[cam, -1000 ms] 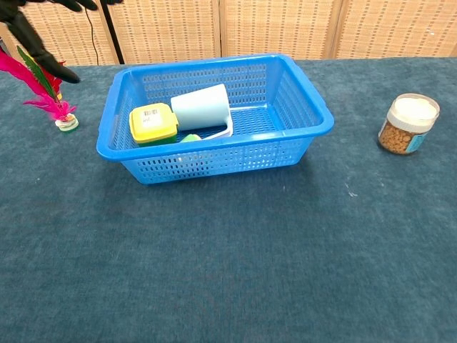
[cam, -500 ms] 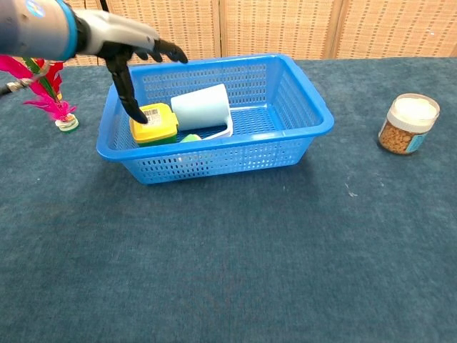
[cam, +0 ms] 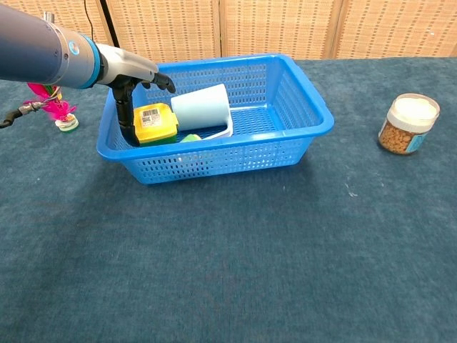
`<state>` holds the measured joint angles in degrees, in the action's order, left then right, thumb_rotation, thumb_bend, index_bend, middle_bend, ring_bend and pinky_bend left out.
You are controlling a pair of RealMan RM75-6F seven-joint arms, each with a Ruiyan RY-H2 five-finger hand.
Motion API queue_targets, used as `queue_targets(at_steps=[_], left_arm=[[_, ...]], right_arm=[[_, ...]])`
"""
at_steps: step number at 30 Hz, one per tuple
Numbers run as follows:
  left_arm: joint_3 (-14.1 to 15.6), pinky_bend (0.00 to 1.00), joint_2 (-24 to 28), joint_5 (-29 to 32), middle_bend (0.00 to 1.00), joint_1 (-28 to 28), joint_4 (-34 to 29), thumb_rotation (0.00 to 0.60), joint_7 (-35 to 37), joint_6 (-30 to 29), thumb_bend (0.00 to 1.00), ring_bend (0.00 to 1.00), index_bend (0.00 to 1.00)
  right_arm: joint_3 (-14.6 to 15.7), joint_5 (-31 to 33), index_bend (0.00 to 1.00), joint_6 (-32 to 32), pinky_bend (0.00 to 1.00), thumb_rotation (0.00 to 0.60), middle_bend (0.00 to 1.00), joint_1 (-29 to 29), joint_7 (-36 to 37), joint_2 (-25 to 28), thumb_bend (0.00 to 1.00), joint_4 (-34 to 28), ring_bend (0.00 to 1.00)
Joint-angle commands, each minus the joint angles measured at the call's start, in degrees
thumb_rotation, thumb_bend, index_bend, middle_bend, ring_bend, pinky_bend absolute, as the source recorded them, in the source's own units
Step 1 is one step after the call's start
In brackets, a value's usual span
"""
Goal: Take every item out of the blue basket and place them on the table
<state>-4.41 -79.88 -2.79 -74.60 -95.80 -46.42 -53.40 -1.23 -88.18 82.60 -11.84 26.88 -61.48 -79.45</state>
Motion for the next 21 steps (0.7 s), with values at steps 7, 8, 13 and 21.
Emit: queue_targets(at_steps=[7,8,13,21], left_arm=[[0.0,0.01,-3.4,0.1,0.0,0.2,4.7,0.6,0.3,1.6,0.12,0.0,0.0],[-0.1,0.03,-3.8,0.1,0.0,0.2,5.3,0.6,0.3,1.8,0.12,0.0,0.0],[-1.0,0.34,-5.8,-2.1,0.05,0.9,8.0,0.6,1.9,2.0,0.18,0.17,0.03],[-1.6,0.42,-7.0,-3.0,0.36,1.4,9.3,0.6,2.5,0.8,0.29,0.43,0.33]], right_arm=[[-0.3,-0.2,0.0,-0.3,0.0,0.6,0.0,0.1,0.1,-0.2,0.0,0.1,0.0],[-0.4,-0.3,0.0,-0.4,0.0,0.6,0.0,0.1,0.1,-0.2,0.0,0.1,0.0],[-0.4,-0.7,0.0,-0.5,0.0,0.6,0.0,0.1,0.8,-0.2,0.0,0.2,0.0],[-0.9,-0.7,0.0,-0.5,0.0,0.6,0.0,0.1,1.6,-0.2,0.0,0.6,0.0]])
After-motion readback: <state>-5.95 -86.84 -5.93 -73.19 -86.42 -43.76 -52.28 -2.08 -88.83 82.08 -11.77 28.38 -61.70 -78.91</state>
